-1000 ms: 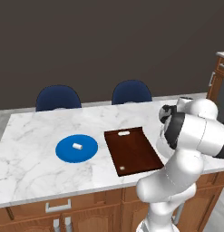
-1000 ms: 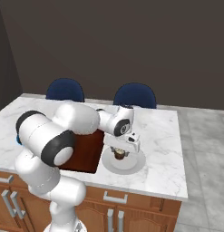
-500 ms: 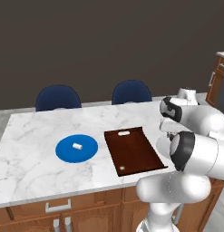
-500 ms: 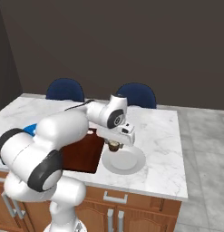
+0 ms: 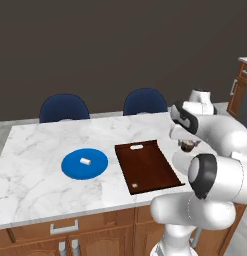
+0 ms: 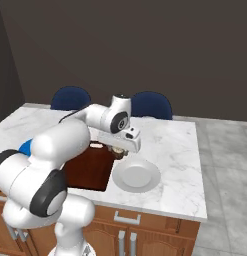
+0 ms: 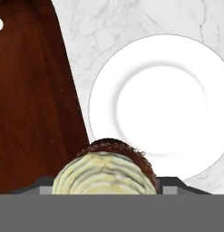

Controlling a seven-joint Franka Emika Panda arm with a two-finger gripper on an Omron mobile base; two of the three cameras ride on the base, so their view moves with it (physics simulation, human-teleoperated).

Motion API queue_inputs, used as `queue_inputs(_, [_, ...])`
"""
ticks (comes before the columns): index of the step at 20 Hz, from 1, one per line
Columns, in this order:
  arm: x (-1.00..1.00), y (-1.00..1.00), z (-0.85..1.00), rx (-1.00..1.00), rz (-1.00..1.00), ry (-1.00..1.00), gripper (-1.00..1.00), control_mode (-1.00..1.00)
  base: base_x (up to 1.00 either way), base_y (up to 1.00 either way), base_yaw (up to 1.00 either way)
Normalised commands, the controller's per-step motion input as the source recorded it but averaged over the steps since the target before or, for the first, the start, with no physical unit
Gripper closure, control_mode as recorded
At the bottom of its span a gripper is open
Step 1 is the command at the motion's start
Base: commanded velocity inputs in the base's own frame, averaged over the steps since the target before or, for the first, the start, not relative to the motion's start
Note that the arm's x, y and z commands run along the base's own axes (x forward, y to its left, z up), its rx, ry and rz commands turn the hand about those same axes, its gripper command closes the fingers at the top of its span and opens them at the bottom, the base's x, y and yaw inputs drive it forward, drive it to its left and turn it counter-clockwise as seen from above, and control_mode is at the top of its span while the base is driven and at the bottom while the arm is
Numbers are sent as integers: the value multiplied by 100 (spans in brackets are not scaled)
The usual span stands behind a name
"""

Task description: Move the dessert items from the plates to the tray.

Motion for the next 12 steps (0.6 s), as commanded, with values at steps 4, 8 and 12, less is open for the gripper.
queue_inputs(4, [26, 55, 9, 0, 0, 0, 100, -100, 0, 0, 0])
queue_inputs(8, [33, 62, 1, 0, 1, 0, 100, -100, 0, 0, 0])
queue_inputs(12, [25, 65, 0, 0, 5, 0, 100, -100, 0, 0, 0])
